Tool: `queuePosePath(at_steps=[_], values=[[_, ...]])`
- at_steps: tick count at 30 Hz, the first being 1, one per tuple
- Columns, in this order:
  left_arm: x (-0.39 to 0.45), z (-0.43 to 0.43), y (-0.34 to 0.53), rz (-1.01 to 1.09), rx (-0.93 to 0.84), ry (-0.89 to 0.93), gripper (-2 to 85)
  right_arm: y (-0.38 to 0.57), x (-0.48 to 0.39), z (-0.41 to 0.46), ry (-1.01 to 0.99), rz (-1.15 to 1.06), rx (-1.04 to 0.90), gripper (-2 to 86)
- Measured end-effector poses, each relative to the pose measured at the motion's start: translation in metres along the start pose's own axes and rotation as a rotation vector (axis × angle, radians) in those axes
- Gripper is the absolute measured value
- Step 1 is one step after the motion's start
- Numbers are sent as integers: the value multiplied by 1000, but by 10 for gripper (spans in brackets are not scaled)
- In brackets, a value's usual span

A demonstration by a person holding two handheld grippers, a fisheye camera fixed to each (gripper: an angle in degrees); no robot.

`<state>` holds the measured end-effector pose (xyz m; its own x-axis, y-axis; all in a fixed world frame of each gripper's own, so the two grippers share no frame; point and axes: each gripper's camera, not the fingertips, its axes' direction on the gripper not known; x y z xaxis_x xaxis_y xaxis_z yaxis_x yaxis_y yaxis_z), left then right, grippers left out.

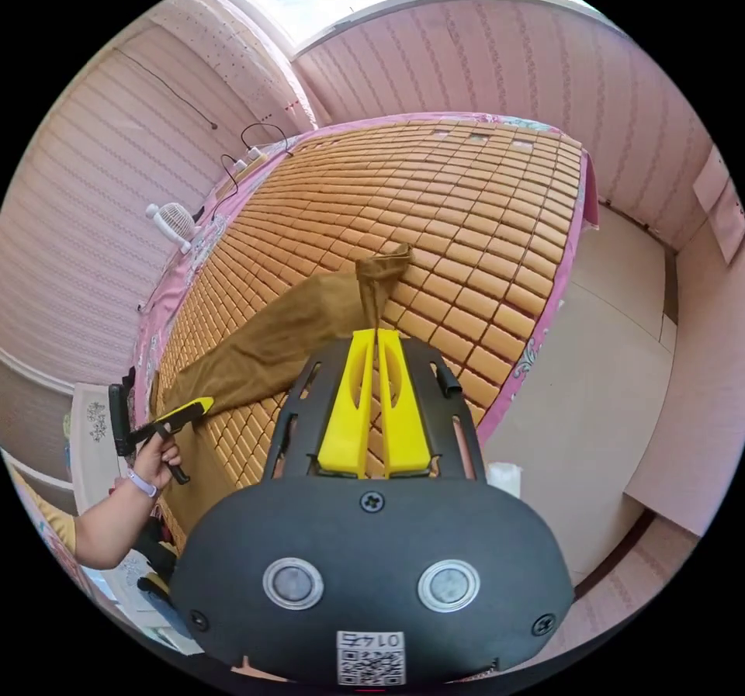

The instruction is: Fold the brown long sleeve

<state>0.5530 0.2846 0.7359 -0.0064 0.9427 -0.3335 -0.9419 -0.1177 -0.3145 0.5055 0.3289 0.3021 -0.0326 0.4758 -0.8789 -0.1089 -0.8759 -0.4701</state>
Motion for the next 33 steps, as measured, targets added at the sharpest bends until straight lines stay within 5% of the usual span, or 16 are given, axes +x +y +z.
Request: queuePosePath(at_steps=[9,18,33], values=[[-21,-56,4,-86,187,-75,-1,-26,-12,11,209,-48,58,88],[-86,-62,-12,-255,139,-340,27,-35,-31,43,258,-212,-73,13],[-107,-70,18,-360,210,-195,-10,-43,-50,86,366,-217,-52,5]])
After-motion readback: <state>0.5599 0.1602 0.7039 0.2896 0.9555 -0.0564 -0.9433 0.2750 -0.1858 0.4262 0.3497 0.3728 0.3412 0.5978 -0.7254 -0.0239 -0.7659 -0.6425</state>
